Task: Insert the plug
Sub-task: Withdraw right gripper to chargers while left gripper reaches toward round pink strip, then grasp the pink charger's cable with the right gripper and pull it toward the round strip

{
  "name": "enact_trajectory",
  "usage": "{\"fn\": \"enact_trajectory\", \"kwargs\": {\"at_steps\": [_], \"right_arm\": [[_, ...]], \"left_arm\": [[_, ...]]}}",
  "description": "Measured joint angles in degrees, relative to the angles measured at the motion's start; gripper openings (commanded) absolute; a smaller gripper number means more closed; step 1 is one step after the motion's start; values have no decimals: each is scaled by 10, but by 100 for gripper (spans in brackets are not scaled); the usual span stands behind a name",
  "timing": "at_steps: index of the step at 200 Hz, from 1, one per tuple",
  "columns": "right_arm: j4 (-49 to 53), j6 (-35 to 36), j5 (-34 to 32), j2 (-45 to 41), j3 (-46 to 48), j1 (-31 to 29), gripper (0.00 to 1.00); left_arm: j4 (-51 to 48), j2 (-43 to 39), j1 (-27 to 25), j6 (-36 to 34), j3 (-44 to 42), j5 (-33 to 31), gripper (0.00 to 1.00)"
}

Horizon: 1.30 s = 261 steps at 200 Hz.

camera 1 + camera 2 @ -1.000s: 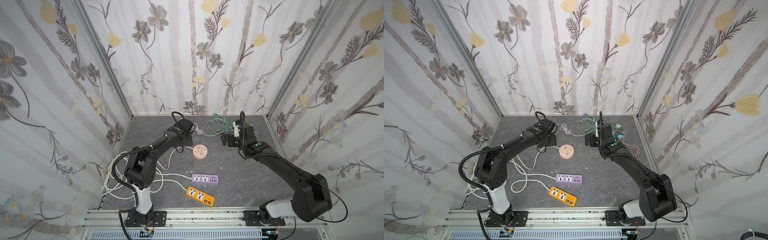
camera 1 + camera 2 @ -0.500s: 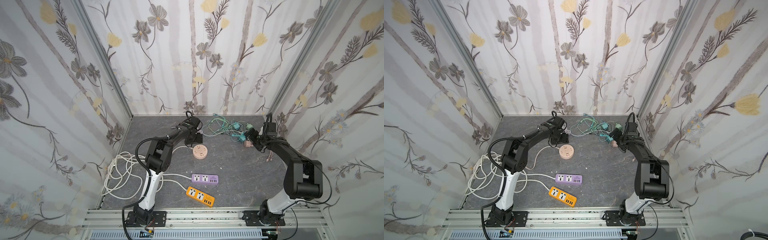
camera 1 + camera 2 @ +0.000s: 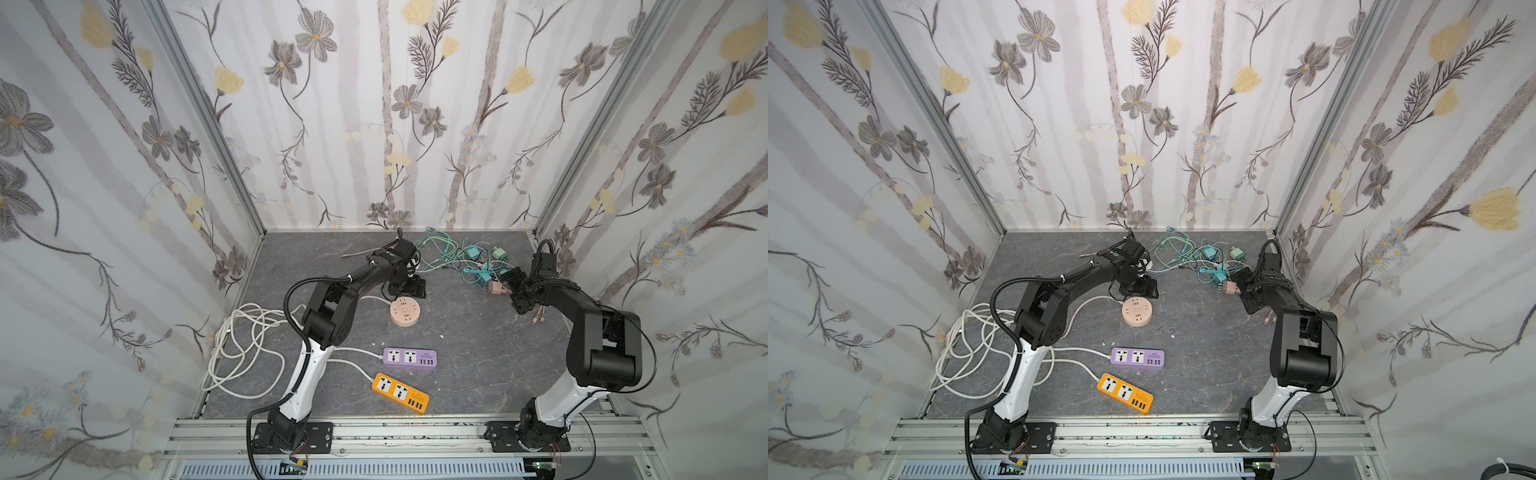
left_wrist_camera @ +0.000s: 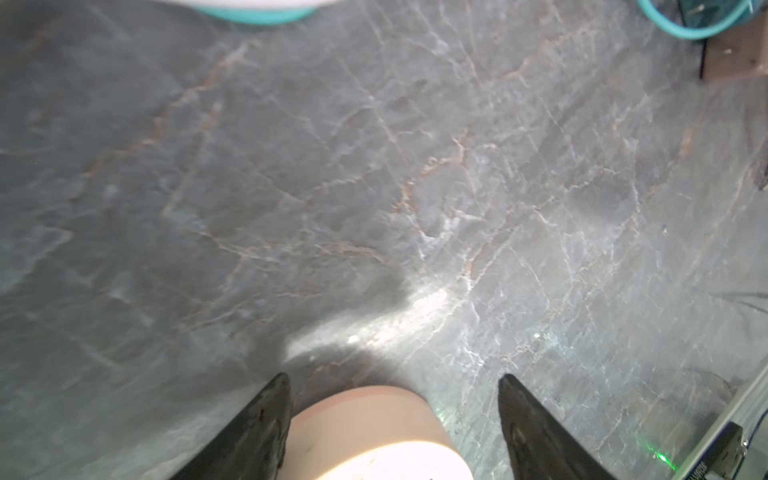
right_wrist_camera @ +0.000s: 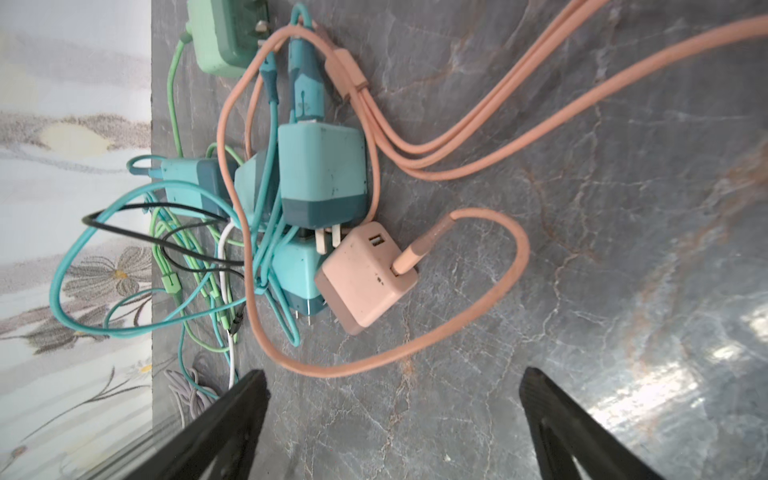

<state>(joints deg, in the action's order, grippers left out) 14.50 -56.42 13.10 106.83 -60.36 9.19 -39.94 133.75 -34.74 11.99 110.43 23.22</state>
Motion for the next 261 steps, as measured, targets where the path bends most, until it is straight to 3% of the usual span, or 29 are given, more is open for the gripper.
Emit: {"fn": "enact_trajectory", "kwargs": {"at_steps": [17, 34, 51, 81, 113, 153, 193, 261], "right_arm": [[-11, -25, -7, 16, 2, 2, 92], [-26, -50, -10, 33, 3, 2, 84], [-37, -68, -11, 47, 0, 2, 66], [-54, -76, -44, 37, 4, 2, 22], [-47, -43, -101, -64, 26, -7, 1], [-32, 77, -184, -238, 24, -62, 0], [2, 165, -223, -320, -21, -113, 0], [55, 163, -298, -353, -2, -210, 0]], "left_arm": [[-8, -9, 0, -12, -1, 4, 82], [-7, -23, 1, -17, -3, 5, 85], [-2, -44, 2, -17, -16, 4, 93], [22, -89, 0, -10, -65, -15, 100], [68, -150, 1, 1, -138, -31, 100], [132, -200, 1, 16, -201, -37, 100], [183, -219, 1, 20, -220, -19, 100], [224, -238, -2, 20, -243, 24, 100]]}}
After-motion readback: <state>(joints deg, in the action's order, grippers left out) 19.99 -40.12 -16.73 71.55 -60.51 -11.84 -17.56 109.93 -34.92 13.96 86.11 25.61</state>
